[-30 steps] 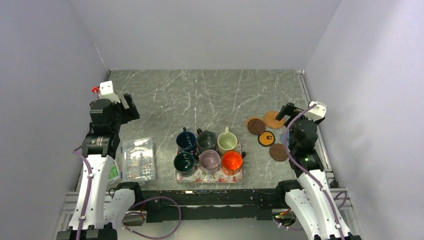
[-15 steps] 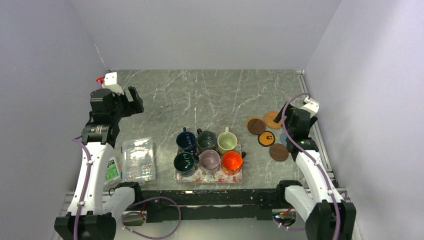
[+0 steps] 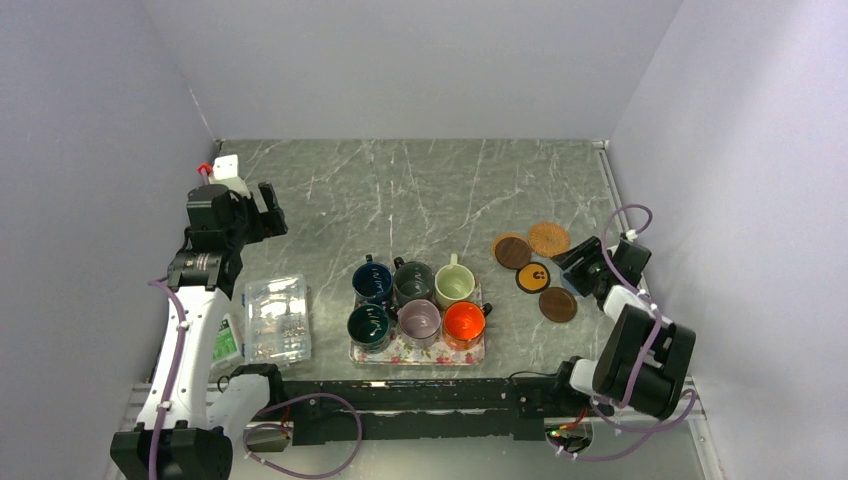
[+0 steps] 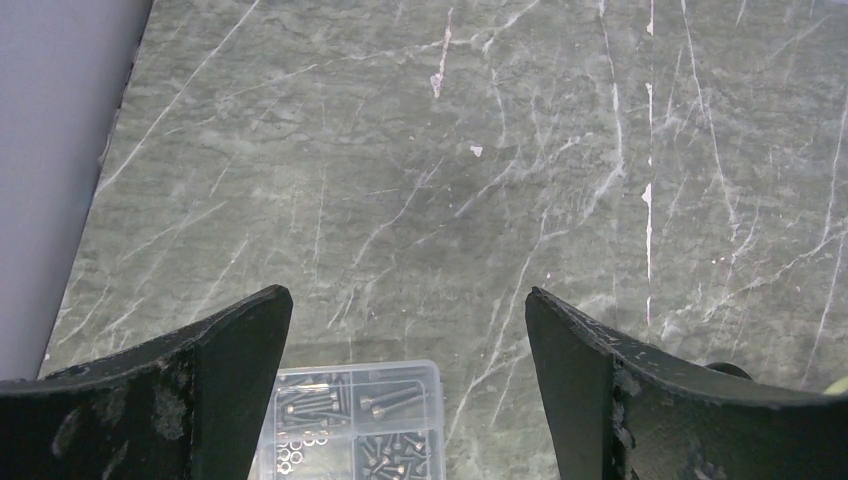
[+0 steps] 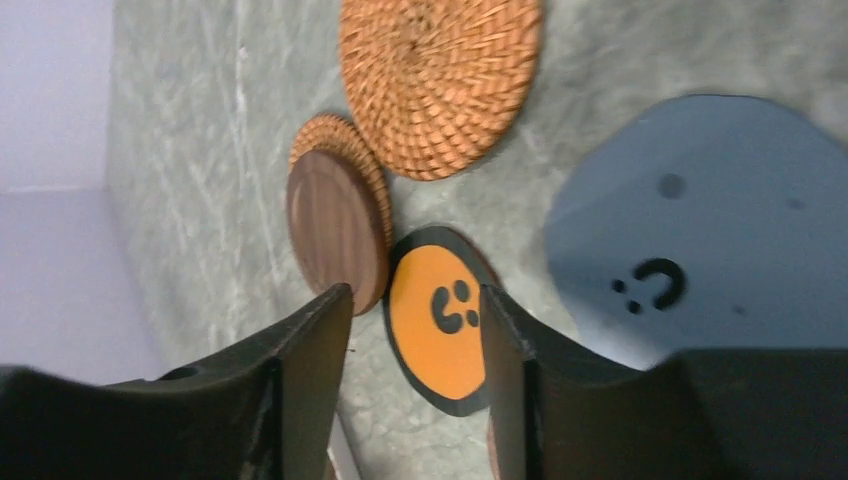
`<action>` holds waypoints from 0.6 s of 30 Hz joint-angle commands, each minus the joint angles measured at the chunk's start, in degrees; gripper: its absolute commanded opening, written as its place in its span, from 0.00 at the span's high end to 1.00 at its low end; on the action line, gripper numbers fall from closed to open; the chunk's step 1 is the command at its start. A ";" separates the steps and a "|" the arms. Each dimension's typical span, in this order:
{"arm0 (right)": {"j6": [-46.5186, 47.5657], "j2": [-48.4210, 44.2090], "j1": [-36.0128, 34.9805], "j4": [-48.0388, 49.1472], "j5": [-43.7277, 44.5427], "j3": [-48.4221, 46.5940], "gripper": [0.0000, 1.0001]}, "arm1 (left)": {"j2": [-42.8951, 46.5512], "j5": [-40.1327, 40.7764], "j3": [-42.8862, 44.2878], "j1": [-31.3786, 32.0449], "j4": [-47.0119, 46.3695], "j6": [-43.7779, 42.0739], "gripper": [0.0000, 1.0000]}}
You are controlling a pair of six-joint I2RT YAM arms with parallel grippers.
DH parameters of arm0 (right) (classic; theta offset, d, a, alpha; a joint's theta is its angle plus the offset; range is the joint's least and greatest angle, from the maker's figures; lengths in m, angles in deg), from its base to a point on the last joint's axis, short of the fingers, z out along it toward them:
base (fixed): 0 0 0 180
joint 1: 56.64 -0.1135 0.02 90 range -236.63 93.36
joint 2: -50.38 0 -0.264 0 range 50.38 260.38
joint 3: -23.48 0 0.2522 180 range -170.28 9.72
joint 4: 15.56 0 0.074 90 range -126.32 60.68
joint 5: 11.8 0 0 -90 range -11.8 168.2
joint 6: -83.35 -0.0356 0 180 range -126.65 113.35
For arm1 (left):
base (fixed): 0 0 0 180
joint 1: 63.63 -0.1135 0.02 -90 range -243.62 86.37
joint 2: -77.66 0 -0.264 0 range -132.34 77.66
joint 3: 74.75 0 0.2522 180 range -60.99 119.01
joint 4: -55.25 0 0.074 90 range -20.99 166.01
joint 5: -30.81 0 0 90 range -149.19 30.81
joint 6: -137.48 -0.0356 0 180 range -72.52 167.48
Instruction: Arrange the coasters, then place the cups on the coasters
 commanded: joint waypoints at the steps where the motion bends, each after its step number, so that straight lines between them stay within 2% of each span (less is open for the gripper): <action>1: -2.52 4.95 0.08 10.73 -13.28 -1.05 0.49 | 0.64 0.62 0.22 0.28 -1.49 -1.05 0.06; 5: -2.52 8.62 -1.03 12.32 -14.52 -2.09 0.56 | 0.56 0.48 0.14 0.28 -1.49 -1.00 0.06; 18: -4.28 17.23 -5.12 16.43 -12.77 -5.17 0.60 | 0.30 0.20 0.13 0.28 -1.66 -0.90 0.06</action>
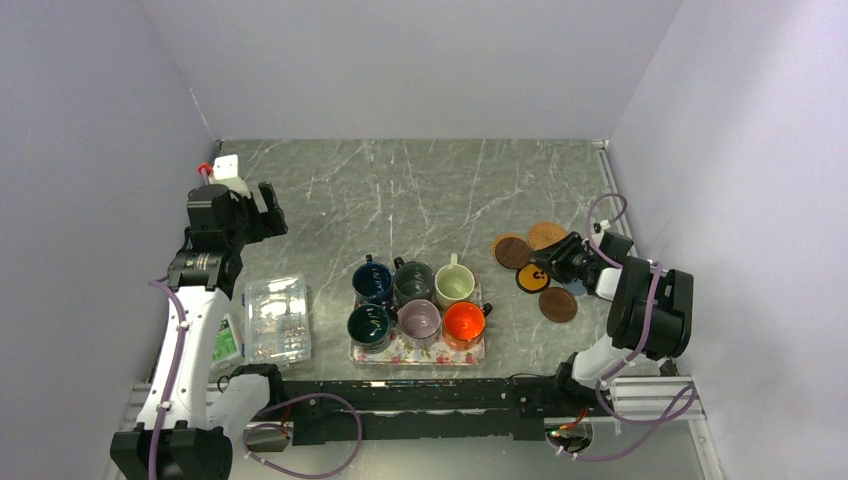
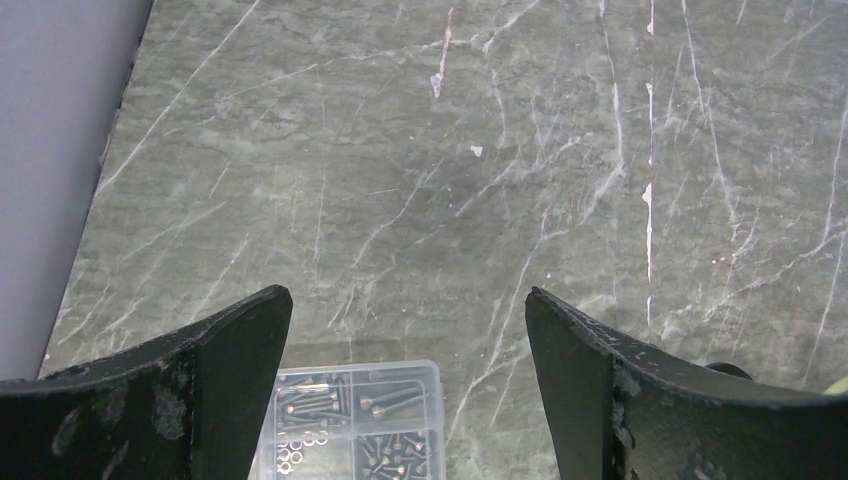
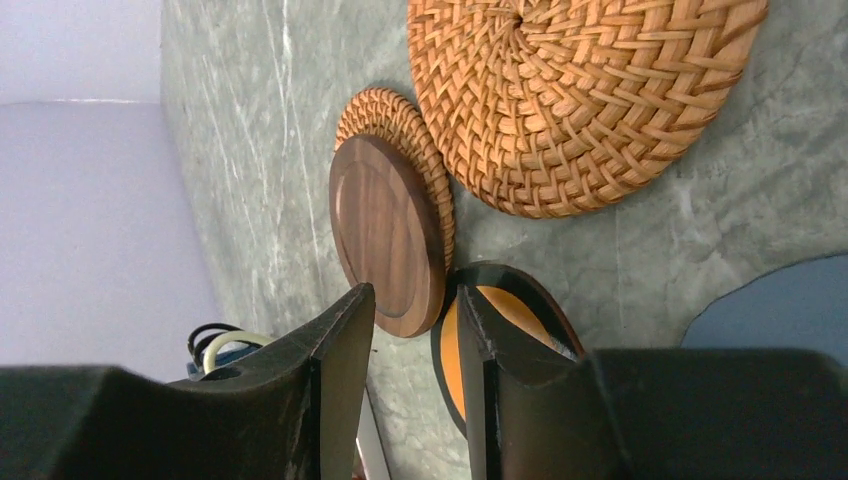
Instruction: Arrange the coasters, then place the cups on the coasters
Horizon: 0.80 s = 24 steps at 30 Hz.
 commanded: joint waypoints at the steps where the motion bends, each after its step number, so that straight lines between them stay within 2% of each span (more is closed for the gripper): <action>1: -0.95 2.45 -0.54 4.90 -0.83 -2.08 0.62 | 0.35 0.02 0.05 0.15 -1.62 -0.90 0.06; 19: -0.49 7.63 -2.76 4.31 -0.46 -4.20 0.67 | -0.04 0.10 0.13 0.29 -1.62 -0.97 0.06; 24: -1.11 8.72 -3.63 5.12 -0.83 -4.53 0.72 | -0.16 0.14 0.05 0.29 -1.62 -0.99 0.06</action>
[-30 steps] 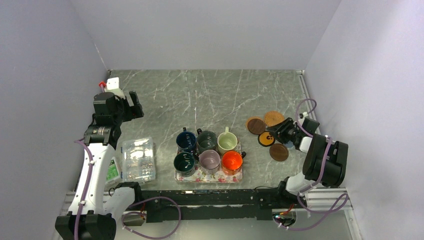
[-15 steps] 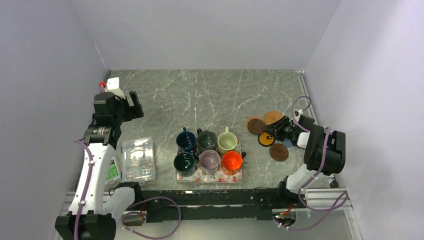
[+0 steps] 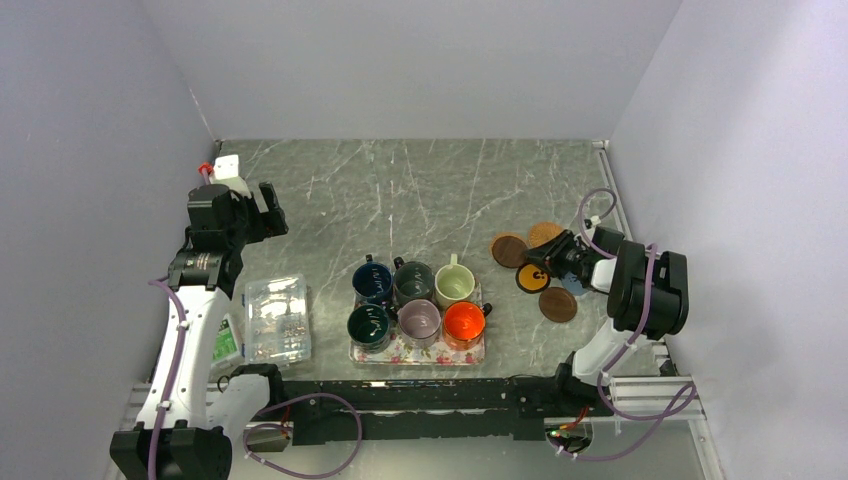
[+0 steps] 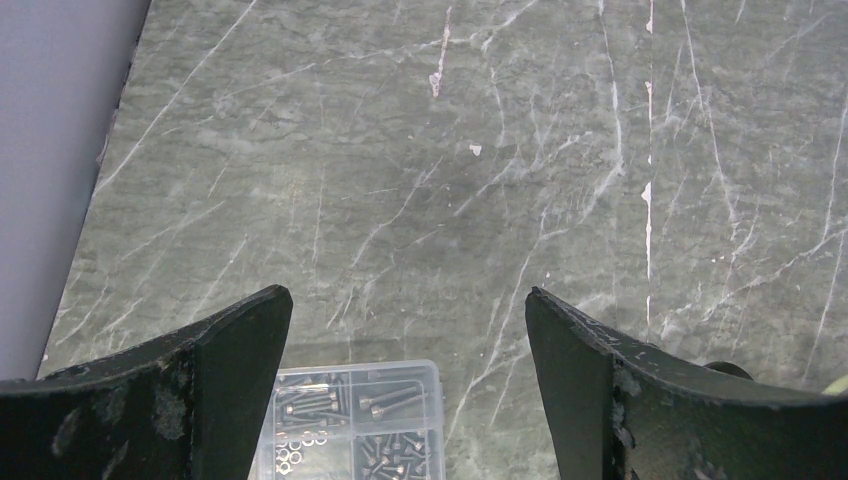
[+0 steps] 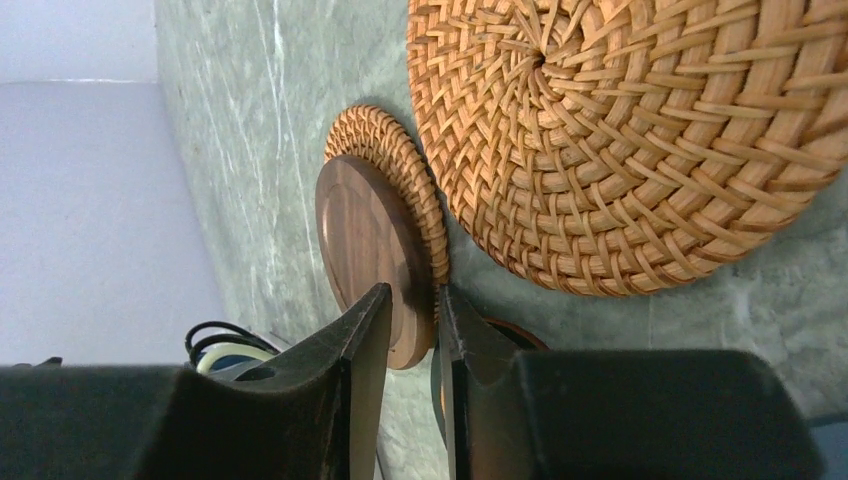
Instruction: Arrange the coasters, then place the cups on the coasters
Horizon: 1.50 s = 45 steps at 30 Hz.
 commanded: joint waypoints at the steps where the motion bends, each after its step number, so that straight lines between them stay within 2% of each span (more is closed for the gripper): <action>1: -0.35 1.12 -0.92 2.08 0.13 -1.00 0.73 | -0.03 0.15 0.05 0.18 -1.60 -0.98 0.06; 8: -1.03 0.75 -2.14 2.68 0.28 -1.41 0.94 | 0.01 0.14 0.04 0.18 -1.60 -1.03 0.06; 11: -1.06 -0.05 -2.88 2.16 0.76 -1.70 1.00 | 0.08 0.33 0.04 0.14 -1.55 -0.99 0.06; 25: -4.69 -3.24 -9.47 2.19 9.18 -5.15 1.00 | 0.26 0.33 0.04 0.24 -1.60 -1.00 0.06; 45: -10.32 12.96 -25.23 2.36 23.17 -24.56 1.00 | 0.22 0.84 -0.04 0.92 -1.60 -1.18 0.06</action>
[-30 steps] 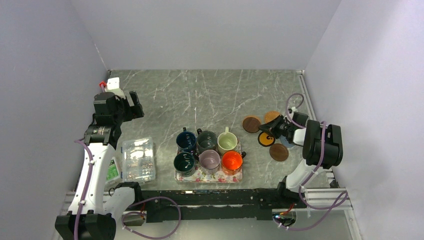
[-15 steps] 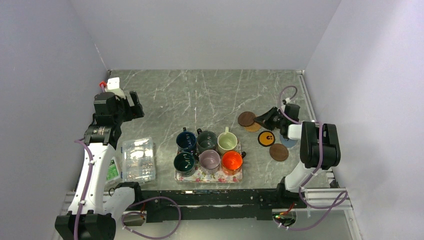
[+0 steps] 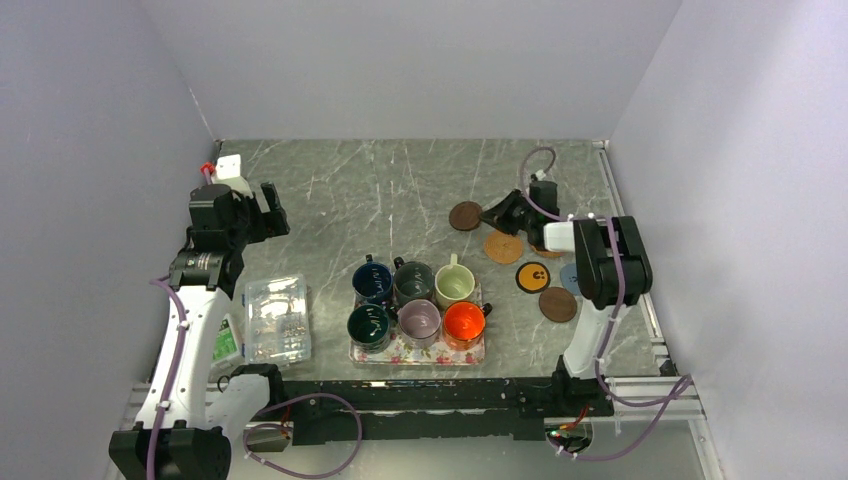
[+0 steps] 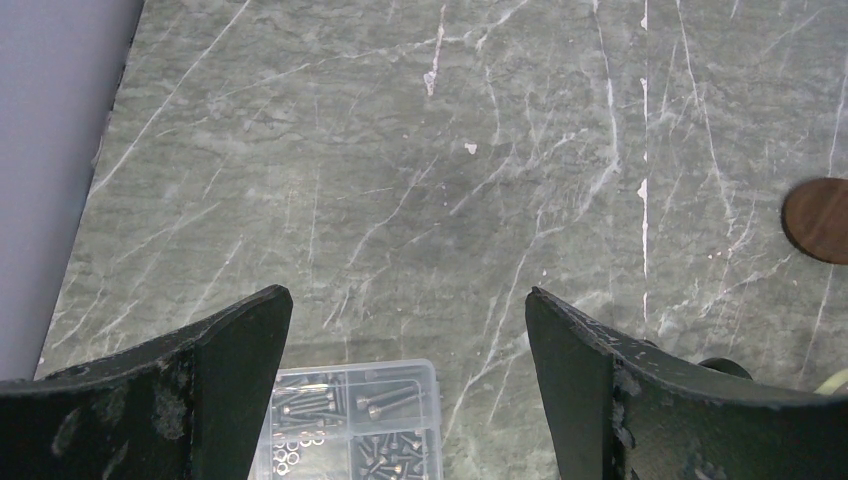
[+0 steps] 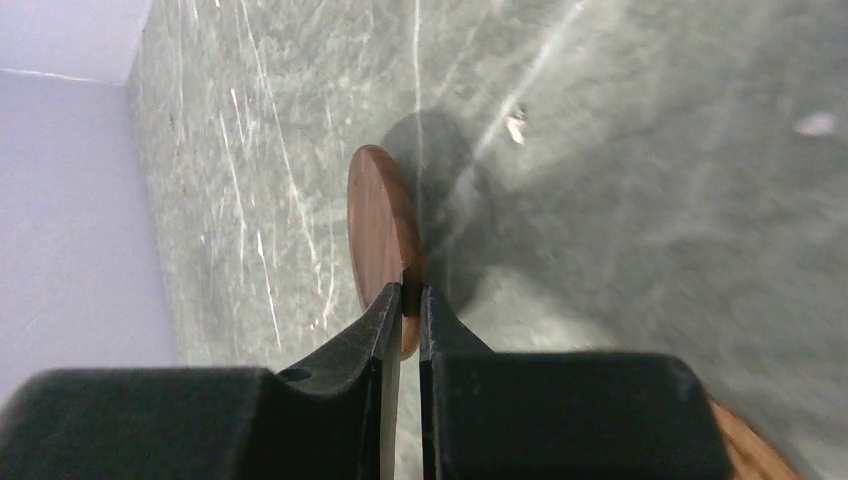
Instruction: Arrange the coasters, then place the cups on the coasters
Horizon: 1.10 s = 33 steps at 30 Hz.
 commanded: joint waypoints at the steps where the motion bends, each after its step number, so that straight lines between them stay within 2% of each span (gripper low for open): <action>1: -2.83 3.79 -3.37 2.08 4.83 -5.72 1.00 | 0.20 0.77 -0.05 0.42 -1.60 -1.20 0.06; 11: -5.50 11.72 -9.31 1.44 12.68 -16.16 1.00 | -0.03 1.01 -0.05 1.28 -1.45 -1.36 0.06; 27: -8.41 25.61 -17.36 -2.79 14.54 -35.08 1.00 | -0.40 1.07 -0.11 4.24 -1.36 -1.48 0.06; 33: -4.53 28.83 -19.25 -7.33 15.90 -42.12 1.00 | -0.60 2.14 -0.22 5.36 -1.42 -1.58 0.06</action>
